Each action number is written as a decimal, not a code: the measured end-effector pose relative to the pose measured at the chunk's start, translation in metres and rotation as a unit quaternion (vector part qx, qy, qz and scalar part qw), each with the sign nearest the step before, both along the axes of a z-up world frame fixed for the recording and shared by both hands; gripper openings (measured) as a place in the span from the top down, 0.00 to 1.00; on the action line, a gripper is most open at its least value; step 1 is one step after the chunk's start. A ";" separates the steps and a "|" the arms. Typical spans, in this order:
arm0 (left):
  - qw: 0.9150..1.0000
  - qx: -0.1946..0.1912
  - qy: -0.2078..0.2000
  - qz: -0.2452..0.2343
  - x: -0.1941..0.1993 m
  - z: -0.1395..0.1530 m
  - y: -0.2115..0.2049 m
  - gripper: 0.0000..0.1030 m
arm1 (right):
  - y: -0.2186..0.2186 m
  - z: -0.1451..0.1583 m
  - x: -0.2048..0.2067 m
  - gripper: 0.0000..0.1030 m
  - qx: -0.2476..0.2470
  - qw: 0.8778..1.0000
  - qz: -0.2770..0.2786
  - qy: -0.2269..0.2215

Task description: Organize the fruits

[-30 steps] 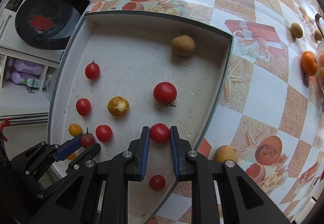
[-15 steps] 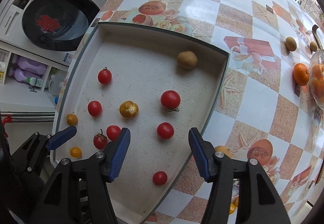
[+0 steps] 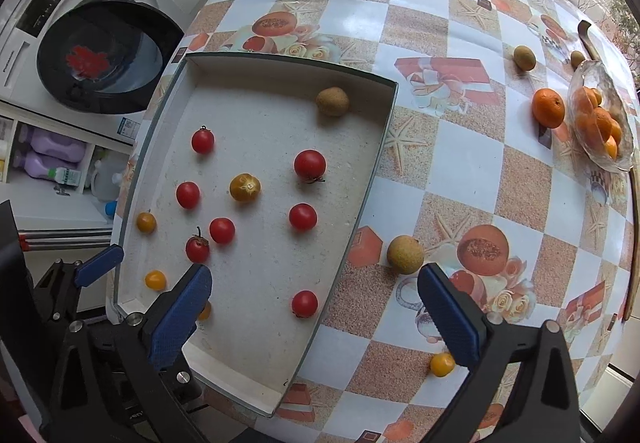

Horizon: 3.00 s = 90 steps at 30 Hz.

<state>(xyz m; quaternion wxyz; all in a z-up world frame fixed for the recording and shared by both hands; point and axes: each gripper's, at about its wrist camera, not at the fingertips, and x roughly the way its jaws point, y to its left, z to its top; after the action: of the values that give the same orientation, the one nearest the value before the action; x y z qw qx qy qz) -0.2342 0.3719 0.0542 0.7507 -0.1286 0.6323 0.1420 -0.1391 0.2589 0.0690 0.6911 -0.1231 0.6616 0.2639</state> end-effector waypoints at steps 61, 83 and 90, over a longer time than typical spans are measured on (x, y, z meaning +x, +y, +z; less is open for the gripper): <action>0.996 0.036 -0.020 -0.075 -0.016 0.060 -0.027 0.04 | -0.014 0.048 -0.032 0.00 -0.041 0.998 0.020 -0.038; 0.996 0.035 -0.022 -0.085 -0.014 0.062 -0.034 0.04 | -0.012 0.050 -0.032 0.00 -0.038 0.998 0.018 -0.039; 0.996 0.034 -0.026 -0.082 -0.015 0.063 -0.033 0.04 | -0.011 0.051 -0.034 0.00 -0.037 0.998 0.018 -0.039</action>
<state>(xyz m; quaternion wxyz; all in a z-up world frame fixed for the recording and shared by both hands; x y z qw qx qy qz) -0.2490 0.3394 0.1168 0.7801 -0.0537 0.6156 0.0979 -0.1729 0.2481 0.1199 0.7064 -0.1708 0.6412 0.2461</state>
